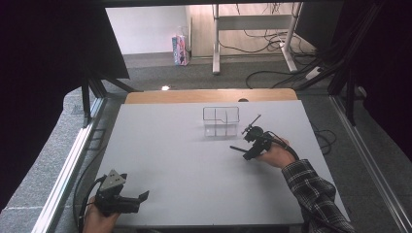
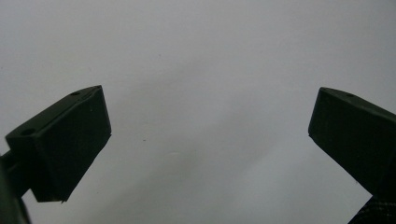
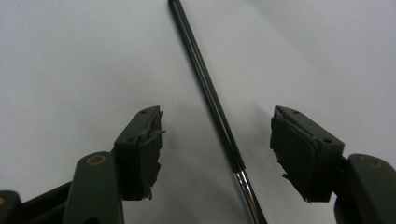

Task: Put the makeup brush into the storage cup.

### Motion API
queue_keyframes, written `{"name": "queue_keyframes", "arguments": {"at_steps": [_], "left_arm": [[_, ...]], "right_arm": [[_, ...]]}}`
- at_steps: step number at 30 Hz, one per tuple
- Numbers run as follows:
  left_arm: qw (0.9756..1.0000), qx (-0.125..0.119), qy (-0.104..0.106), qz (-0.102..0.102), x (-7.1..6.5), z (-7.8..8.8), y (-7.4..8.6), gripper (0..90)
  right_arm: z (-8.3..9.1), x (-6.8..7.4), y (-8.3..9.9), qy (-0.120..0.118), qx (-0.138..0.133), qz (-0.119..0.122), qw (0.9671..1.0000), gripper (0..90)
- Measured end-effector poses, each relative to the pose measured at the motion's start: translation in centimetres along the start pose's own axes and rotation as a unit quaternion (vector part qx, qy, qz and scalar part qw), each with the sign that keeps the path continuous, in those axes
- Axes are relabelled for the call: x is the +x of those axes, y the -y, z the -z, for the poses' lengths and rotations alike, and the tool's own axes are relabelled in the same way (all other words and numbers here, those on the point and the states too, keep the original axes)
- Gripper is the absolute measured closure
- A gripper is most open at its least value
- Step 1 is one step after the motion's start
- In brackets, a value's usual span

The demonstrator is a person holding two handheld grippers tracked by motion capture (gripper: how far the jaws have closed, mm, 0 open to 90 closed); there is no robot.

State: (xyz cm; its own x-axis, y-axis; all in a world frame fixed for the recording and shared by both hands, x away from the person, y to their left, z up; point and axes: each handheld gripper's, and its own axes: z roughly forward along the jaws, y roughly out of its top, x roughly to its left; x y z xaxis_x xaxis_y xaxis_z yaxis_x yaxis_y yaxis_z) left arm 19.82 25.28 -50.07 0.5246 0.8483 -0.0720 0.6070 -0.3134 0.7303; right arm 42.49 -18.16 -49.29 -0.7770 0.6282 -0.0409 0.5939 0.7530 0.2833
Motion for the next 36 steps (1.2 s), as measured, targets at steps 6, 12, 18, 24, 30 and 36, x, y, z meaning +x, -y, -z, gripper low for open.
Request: {"name": "queue_keyframes", "arguments": {"at_steps": [6, 12, 18, 24, 30, 36], "left_arm": [[1.0, 0.0, 0.0, -0.001, 0.0, 0.0, 0.0, 0.2], [1.0, -0.001, -0.001, -0.002, -0.1, 0.0, 0.0, 0.2], [1.0, -0.003, -0.005, 0.001, -0.1, 0.1, 0.1, 0.2], [0.9998, -0.018, 0.001, 0.001, -0.1, 0.3, 0.0, 0.4], [0.9988, -0.044, 0.014, 0.012, 0.3, 0.6, 0.0, 0.3], [0.9964, -0.071, 0.039, 0.025, 0.5, 0.8, 0.0, 0.5]], "right_arm": [[-0.4, 0.1, -0.1, -0.006, 0.018, 0.006, 0.9998, 42.7], [0.0, -0.1, -0.2, -0.018, 0.04, 0.003, 0.999, 80.6], [0.0, -0.1, -0.2, -0.026, 0.045, -0.002, 0.9987, 84.1], [0.4, -0.6, 0.4, -0.045, 0.021, -0.015, 0.9987, 84.1], [1.7, -0.6, 0.8, -0.052, -0.002, -0.01, 0.9986, 84.0], [2.8, 0.3, 1.4, -0.061, -0.027, -0.002, 0.9978, 84.0]]}}
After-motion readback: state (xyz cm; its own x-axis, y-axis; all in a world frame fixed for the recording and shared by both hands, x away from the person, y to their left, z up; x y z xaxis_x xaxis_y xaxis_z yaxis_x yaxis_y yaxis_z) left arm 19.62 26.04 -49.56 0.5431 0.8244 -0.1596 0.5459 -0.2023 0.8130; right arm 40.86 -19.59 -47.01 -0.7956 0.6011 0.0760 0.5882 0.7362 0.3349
